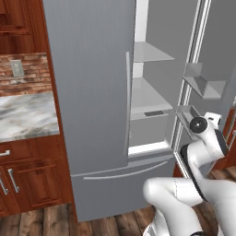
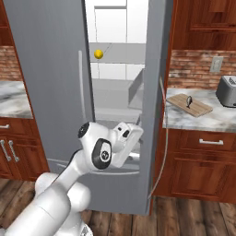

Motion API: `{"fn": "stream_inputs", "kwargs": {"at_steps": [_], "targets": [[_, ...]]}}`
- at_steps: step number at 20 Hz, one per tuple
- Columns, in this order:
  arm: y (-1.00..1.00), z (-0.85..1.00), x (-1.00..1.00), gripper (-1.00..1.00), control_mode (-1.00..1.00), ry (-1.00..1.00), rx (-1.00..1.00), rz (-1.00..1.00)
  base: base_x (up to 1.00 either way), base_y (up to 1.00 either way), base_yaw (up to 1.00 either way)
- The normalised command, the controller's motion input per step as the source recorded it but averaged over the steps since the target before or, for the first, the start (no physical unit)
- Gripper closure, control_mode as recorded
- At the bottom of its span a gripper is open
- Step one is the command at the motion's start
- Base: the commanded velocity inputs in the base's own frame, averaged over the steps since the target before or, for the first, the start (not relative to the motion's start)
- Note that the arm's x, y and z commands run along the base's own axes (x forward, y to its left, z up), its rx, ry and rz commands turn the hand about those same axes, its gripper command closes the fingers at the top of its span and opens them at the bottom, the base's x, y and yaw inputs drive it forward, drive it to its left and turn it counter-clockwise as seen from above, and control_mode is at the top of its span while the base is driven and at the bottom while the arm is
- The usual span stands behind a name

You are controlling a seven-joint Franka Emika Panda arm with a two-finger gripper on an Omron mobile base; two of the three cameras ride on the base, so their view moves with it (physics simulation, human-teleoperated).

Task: Retrieve a lemon from the fridge and place it on the cutting board with the fish.

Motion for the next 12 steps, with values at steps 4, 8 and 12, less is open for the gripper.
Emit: {"fn": "stream_inputs", "kwargs": {"at_steps": [4, 8, 12], "targets": [[-0.83, 0.01, -0.18, -1.0, -1.0, 0.0, 0.0, -0.01, 0.0, 0.0, 0.0], [0.1, 0.25, -0.76, -1.0, -1.0, -0.03, -0.13, -0.04, 0.0, 0.0, 0.0], [1.0, 0.27, -0.4, -1.0, -1.0, 0.01, -0.2, -0.13, 0.0, 0.0, 0.0]]}}
